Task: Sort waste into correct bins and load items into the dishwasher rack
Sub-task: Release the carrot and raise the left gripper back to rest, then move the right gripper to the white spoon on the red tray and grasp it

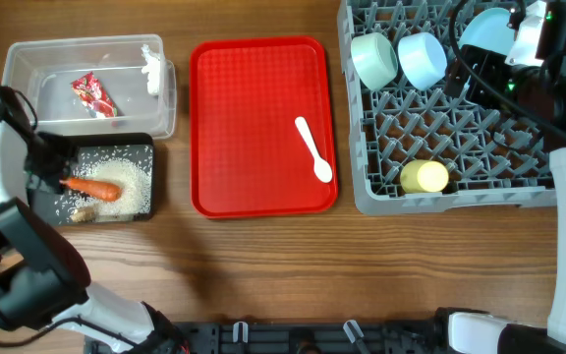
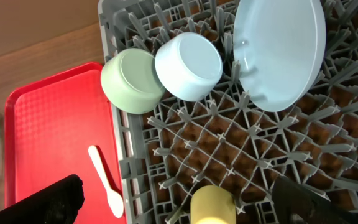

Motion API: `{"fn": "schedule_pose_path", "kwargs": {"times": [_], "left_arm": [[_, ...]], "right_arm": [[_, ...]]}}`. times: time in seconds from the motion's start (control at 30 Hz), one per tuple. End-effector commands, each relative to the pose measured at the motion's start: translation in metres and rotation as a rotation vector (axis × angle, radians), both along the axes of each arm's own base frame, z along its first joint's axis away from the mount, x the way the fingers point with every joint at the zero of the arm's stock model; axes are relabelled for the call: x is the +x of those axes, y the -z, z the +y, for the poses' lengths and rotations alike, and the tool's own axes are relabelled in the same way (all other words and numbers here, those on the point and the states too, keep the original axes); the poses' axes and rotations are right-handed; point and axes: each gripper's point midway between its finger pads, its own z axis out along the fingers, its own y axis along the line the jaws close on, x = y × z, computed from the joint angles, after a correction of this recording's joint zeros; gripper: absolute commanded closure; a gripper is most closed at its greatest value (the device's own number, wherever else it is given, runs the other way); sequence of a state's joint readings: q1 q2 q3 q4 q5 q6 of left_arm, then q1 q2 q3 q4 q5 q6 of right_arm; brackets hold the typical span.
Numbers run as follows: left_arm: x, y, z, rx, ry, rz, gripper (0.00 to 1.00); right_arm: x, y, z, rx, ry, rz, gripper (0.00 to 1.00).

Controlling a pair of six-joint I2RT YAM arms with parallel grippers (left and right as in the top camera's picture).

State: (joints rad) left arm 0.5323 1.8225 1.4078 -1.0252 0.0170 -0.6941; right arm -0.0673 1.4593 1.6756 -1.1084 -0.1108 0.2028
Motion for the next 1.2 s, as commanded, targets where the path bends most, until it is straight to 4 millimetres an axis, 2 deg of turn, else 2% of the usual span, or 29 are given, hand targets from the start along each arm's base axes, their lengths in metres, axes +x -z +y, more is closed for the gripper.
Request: {"fn": "schedule_pose_path", "kwargs": {"times": [0.0,0.07,0.1,0.17,0.27,0.37,0.43,0.5,0.63,0.73,0.87,0.97,1.07,1.17], "left_arm": [[0.032,-0.065,-0.032,-0.042,0.297,-0.207,0.35],[0.035,-0.076,-0.047,-0.043,0.369,-0.221,0.31],[0.036,-0.086,-0.067,-0.044,0.418,-0.228,0.27],[0.037,-0.094,-0.085,-0.043,0.465,-0.24,0.25],[0.042,-0.107,-0.111,-0.034,0.538,-0.276,0.18],[0.049,-0.12,-0.127,0.0,0.59,-0.325,0.08],[0.056,-0.128,-0.133,0.019,0.612,-0.364,0.0],[0.059,-0.131,-0.138,0.011,0.621,-0.384,0.0],[0.057,-0.13,-0.141,-0.006,0.624,-0.381,0.0],[0.054,-0.128,-0.144,-0.016,0.633,-0.37,0.0],[0.051,-0.126,-0.151,-0.016,0.675,-0.352,0.0],[0.05,-0.126,-0.156,-0.021,0.687,-0.35,0.0],[0.05,-0.126,-0.157,-0.023,0.689,-0.349,0.0],[0.049,-0.125,-0.157,-0.026,0.689,-0.344,0.0]], "right_arm": [[-0.005,-0.008,0.002,-0.009,-0.02,-0.025,0.0],[-0.004,-0.009,0.009,0.02,-0.052,-0.03,0.0],[-0.004,-0.013,0.028,0.074,-0.141,-0.048,0.0],[-0.004,-0.017,0.048,0.128,-0.198,-0.062,0.0],[-0.001,-0.021,0.079,0.148,-0.26,-0.078,0.0],[0.0,-0.01,0.12,0.135,-0.353,-0.054,0.0],[-0.001,0.008,0.146,0.109,-0.403,-0.001,0.01],[-0.004,0.03,0.172,0.091,-0.467,0.061,0.04],[-0.008,0.076,0.206,0.032,-0.578,0.179,0.14],[-0.012,0.115,0.219,-0.008,-0.617,0.29,0.17],[-0.018,0.167,0.232,-0.053,-0.675,0.422,0.28],[-0.016,0.203,0.236,-0.093,-0.68,0.494,0.3],[-0.014,0.231,0.236,-0.114,-0.68,0.545,0.31],[-0.011,0.247,0.235,-0.137,-0.692,0.559,0.31]]}}
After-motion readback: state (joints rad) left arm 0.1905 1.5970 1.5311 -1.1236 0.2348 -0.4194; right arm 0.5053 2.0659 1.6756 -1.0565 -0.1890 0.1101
